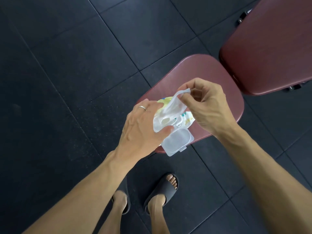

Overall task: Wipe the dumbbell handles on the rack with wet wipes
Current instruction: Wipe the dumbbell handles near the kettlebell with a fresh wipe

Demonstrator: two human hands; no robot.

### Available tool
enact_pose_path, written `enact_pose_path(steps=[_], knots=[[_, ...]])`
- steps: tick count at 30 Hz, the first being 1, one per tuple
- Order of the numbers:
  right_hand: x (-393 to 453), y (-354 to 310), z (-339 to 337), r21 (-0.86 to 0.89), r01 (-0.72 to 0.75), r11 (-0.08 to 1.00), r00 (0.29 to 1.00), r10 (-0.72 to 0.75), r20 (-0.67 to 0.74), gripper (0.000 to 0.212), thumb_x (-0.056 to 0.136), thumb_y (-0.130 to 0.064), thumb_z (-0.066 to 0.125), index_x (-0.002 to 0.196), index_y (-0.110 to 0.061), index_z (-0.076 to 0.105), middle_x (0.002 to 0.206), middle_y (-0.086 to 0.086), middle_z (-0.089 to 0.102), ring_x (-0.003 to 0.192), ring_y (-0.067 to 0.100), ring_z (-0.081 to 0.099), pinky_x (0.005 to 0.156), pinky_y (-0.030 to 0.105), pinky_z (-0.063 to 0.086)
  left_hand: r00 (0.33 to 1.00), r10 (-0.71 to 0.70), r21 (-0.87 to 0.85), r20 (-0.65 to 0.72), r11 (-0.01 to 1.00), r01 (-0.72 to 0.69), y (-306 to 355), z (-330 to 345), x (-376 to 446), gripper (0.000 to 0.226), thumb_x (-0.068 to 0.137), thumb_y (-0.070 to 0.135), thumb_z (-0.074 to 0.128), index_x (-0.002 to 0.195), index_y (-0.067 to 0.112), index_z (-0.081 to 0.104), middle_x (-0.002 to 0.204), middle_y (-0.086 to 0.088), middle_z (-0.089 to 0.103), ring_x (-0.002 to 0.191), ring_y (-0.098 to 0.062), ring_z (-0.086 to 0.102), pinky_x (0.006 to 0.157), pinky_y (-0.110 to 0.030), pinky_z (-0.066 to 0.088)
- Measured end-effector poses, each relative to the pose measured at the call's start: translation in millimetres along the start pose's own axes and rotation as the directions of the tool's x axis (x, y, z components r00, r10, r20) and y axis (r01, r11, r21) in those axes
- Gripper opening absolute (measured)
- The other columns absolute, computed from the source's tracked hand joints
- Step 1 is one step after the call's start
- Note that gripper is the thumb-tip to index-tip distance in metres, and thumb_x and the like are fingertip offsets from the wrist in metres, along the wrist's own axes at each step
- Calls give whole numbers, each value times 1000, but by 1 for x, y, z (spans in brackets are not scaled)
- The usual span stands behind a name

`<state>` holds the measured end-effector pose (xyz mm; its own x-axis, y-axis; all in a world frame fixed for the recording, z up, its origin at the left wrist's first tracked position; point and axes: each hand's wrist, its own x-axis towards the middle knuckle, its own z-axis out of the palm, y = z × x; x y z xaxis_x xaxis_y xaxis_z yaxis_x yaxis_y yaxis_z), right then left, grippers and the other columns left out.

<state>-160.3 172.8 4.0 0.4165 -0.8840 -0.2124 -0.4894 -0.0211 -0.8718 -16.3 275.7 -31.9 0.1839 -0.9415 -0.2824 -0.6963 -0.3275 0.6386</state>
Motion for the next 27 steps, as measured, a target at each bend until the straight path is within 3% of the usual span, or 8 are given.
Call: enact_pose_path(steps=[4, 8, 11, 14, 17, 21, 25, 27], knots=[[4, -11, -4, 44, -55, 997, 998, 56, -20, 13, 94, -10, 63, 92, -20, 71, 82, 4, 71, 74, 21, 67, 70, 30, 59, 994, -77, -334, 75, 937, 98, 20, -16, 7, 13, 93, 34, 63, 87, 23, 62, 91, 3, 65, 84, -4, 59, 65, -13, 44], [3, -13, -3, 405, -400, 822, 917, 364, 165, 19, 80, -41, 62, 90, -28, 71, 86, 0, 72, 82, 16, 68, 84, 39, 52, 978, -176, -660, 108, 723, 203, 20, -28, 11, 20, 81, 37, 67, 79, 17, 66, 90, -23, 64, 82, -31, 66, 85, -51, 53], [-7, -10, 3, 347, -487, 801, 862, 378, 338, 36, 77, -60, 57, 76, -31, 77, 86, -8, 75, 85, 10, 67, 92, 36, 47, 969, -208, -739, 136, 630, 239, 18, -33, 9, 19, 79, 36, 67, 86, 18, 70, 99, -20, 71, 95, -38, 70, 93, -59, 53], [-17, -4, 7, 181, -455, 872, 870, 392, 298, 26, 89, -45, 69, 85, -20, 76, 93, 0, 75, 89, 15, 66, 103, 48, 48, 970, -222, -743, 102, 631, 223, 17, -37, 13, 29, 80, 34, 65, 96, 10, 68, 102, -20, 70, 96, -35, 70, 88, -57, 56], [-20, -5, 5, 241, -319, 917, 947, 301, 110, 15, 91, -23, 72, 78, -17, 71, 83, 12, 72, 75, 20, 63, 87, 44, 54, 959, -282, -769, -10, 616, 173, 18, -41, 16, 20, 82, 30, 67, 88, 11, 66, 99, -24, 67, 94, -40, 69, 83, -60, 56], [-21, -17, 3, 245, -219, 944, 976, 215, 44, 12, 90, -15, 73, 80, -18, 69, 86, 12, 74, 80, 33, 70, 78, 43, 61, 919, -390, -778, -64, 596, 199, 19, -40, 16, 8, 93, 22, 68, 85, 19, 66, 94, -9, 73, 90, -31, 73, 80, -56, 59], [-19, -32, -3, 251, -166, 954, 985, 173, -6, 14, 89, -9, 73, 80, -16, 65, 83, 16, 71, 73, 21, 65, 70, 40, 59, 946, -315, -842, 80, 486, 233, 30, -47, 18, 31, 84, 38, 68, 106, 16, 64, 109, -13, 71, 102, -32, 70, 92, -53, 56], [-15, -39, -9, 277, -150, 949, 986, 164, -29, 14, 89, -9, 73, 82, -17, 65, 84, 12, 72, 75, 18, 67, 68, 36, 58, 953, -263, -789, 149, 550, 275, 34, -52, 15, 44, 71, 46, 72, 105, 20, 66, 110, -13, 71, 102, -31, 70, 94, -53, 54]])
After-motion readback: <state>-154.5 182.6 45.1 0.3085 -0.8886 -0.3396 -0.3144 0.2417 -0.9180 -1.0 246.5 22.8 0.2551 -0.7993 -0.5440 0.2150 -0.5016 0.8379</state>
